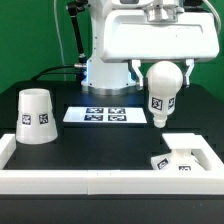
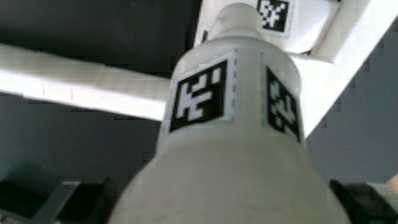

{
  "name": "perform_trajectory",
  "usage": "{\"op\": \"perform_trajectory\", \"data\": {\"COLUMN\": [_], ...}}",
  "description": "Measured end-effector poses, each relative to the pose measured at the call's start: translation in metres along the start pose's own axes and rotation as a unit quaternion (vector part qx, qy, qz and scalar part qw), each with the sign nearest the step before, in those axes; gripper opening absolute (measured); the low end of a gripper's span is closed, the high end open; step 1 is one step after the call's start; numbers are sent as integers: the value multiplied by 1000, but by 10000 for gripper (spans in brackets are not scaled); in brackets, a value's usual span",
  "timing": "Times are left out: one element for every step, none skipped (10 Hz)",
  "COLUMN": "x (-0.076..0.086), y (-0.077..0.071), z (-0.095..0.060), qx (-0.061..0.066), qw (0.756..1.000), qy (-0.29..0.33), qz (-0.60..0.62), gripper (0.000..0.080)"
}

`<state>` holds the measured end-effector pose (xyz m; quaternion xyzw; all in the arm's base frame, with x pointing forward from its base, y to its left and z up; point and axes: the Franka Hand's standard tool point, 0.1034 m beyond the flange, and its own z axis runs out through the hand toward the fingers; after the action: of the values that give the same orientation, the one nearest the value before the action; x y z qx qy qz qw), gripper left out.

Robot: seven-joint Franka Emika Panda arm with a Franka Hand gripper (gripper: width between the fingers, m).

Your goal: Assemble lamp

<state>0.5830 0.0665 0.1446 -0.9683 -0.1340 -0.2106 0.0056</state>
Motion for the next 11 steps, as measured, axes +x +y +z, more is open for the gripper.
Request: {"op": "perform_trajectory", "data": {"x": [-4,-4,-2,0,3,17,28,31,29,29,29], "y": [1,2,4,8,4,2,-1,-3,-2,-2,-2], "z": [2,3,3,2,0,-5,-8,-8,-7,-7,-7], "qx": [0,-1,-6,-17,-7,-2,1,2,2,2,2], "qw": [1000,1000,1000,999,1000,1000,1000,1000,1000,1000,1000], "qy": [-3,0,11,37,19,16,19,20,18,18,18], "qz": [4,4,2,0,1,8,15,15,16,16,16], "gripper": [579,579,579,579,579,579,579,579,579,579,579]}}
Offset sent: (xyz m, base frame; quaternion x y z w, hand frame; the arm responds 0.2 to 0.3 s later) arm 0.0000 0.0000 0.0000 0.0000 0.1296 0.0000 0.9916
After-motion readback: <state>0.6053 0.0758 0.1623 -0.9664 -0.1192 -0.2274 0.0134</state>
